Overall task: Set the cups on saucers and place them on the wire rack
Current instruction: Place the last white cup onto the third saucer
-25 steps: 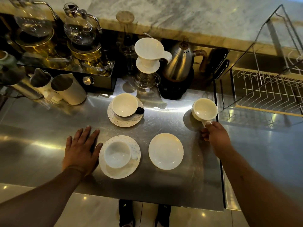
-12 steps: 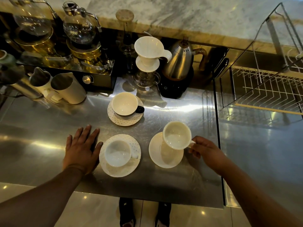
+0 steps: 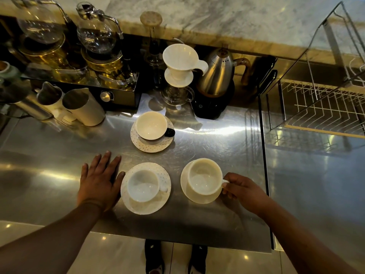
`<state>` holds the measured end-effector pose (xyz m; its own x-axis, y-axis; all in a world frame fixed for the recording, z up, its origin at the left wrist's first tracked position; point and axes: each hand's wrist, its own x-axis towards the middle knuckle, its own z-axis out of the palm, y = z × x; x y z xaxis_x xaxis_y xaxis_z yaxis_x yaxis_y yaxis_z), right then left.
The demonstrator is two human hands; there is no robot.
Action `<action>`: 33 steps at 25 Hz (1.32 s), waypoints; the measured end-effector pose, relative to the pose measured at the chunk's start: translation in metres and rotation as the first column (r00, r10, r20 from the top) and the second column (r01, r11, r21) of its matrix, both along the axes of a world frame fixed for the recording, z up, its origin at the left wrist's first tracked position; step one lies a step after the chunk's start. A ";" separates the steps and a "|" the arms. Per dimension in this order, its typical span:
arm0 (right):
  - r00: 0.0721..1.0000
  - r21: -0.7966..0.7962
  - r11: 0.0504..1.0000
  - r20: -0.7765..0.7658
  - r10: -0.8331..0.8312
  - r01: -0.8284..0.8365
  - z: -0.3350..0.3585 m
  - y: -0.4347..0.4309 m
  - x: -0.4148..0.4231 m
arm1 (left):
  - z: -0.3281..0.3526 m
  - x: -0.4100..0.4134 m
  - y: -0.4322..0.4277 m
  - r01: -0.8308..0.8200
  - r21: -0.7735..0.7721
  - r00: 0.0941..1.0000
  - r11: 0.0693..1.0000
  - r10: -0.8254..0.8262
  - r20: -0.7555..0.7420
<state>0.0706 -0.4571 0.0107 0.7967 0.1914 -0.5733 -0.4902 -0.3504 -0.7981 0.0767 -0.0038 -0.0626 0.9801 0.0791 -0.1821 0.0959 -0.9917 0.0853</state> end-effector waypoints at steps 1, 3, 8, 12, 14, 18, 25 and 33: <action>1.000 0.008 1.000 -0.008 0.001 -0.001 0.001 0.001 0.000 | 0.000 0.000 0.000 0.000 0.000 1.000 1.000 0.000 0.001; 1.000 -0.017 1.000 -0.007 0.019 -0.020 0.004 0.003 0.000 | 0.002 0.000 -0.001 0.001 -0.004 1.000 1.000 -0.001 0.002; 0.999 -0.072 0.996 0.007 0.054 -0.053 0.009 0.007 0.002 | 0.003 0.000 -0.002 0.004 -0.009 1.000 1.000 -0.004 0.003; 0.998 -0.065 0.996 0.008 0.059 -0.058 0.010 0.007 0.001 | 0.003 0.001 -0.002 0.000 -0.006 1.000 1.000 0.000 -0.003; 0.998 -0.062 0.996 0.013 0.069 -0.068 0.010 0.006 0.001 | 0.002 0.001 -0.001 -0.004 -0.006 1.000 1.000 0.004 -0.005; 0.996 -0.045 0.996 0.013 0.084 -0.083 0.007 0.002 0.003 | 0.002 0.001 0.000 -0.001 -0.011 1.000 1.000 0.001 -0.014; 0.996 0.036 0.996 -0.039 0.079 -0.077 0.001 -0.005 0.005 | 0.004 0.002 -0.001 -0.017 -0.026 0.999 1.000 0.016 -0.029; 0.992 -0.052 0.991 -0.013 0.125 -0.126 0.000 -0.003 0.008 | 0.005 0.001 -0.003 -0.026 -0.031 0.999 0.999 0.025 -0.022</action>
<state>0.0787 -0.4605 0.0102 0.7625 0.2586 -0.5931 -0.4476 -0.4510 -0.7721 0.0776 -0.0067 -0.0576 0.9737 0.0981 -0.2058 0.1235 -0.9858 0.1142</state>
